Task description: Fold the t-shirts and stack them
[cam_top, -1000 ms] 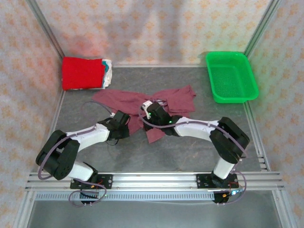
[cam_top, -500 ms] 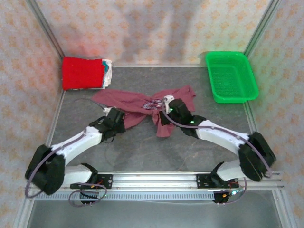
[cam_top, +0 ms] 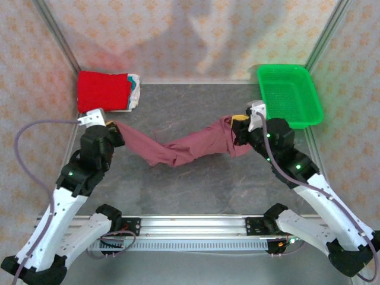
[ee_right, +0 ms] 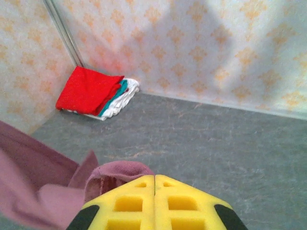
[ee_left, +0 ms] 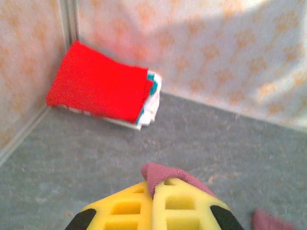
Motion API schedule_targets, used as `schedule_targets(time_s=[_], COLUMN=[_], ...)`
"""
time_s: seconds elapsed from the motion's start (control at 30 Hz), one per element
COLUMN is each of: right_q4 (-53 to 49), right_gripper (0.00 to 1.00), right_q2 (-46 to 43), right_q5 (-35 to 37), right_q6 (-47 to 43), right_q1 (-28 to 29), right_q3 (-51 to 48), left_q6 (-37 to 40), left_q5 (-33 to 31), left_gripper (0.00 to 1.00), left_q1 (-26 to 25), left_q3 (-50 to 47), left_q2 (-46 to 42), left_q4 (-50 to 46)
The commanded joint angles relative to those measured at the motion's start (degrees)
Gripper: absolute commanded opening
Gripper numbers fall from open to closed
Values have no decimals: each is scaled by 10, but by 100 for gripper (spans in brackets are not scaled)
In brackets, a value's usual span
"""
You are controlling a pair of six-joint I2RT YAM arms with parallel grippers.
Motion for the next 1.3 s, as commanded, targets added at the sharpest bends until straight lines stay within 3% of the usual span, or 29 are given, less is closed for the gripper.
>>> schedule_targets(time_s=[0.0, 0.23, 0.33, 0.4, 0.53, 0.67, 0.7, 0.77, 0.8, 0.83, 0.9, 0.97, 1.07, 1.2, 1.27], right_q4=[-64, -85, -106, -133, -136, -143, -151, -160, -167, -183, -223, -182, -61, 85, 121], right_gripper=[0, 0, 0, 0, 0, 0, 3, 43, 53, 63, 71, 73, 73, 73, 71], right_q2=[-18, -38, 17, 83, 263, 444, 489, 565, 601, 630, 658, 614, 478, 300, 244], right_q5=[45, 194, 242, 203, -1, 18, 7, -16, -27, -35, -66, -76, -92, -118, -159], right_q6=[-23, -50, -69, -39, 77, 103, 108, 117, 123, 128, 132, 132, 131, 127, 117], right_q1=[-3, -4, -25, -87, -248, -279, -282, -282, -282, -282, -280, -263, -204, -79, -22], right_q3=[59, 153, 213, 268, 361, 478, 515, 572, 601, 627, 661, 587, 363, 75, -25], left_q6=[47, 70, 80, 87, 97, 82, 73, 53, 43, 31, 13, 0, -13, -25, -32], left_q5=[-39, -66, -88, -106, -111, -103, -92, -65, -54, -46, -31, -22, -15, -9, 1], left_gripper=[0, 0, 0, 0, 0, 0, 0, 0, 0, 0, 0, 0, 0, 0, 0], left_q1=[5, 5, 5, 5, 12, 44, 52, 64, 68, 70, 76, 80, 86, 98, 109], left_q3=[44, 72, 60, 49, 20, -21, -35, -64, -81, -97, -120, -135, -139, -132, -126], left_q2=[-19, -62, -60, -49, -24, 7, 18, 42, 58, 75, 109, 142, 187, 212, 217], left_q4=[-28, -6, 1, 12, 64, 90, 95, 108, 120, 132, 151, 164, 168, 156, 144])
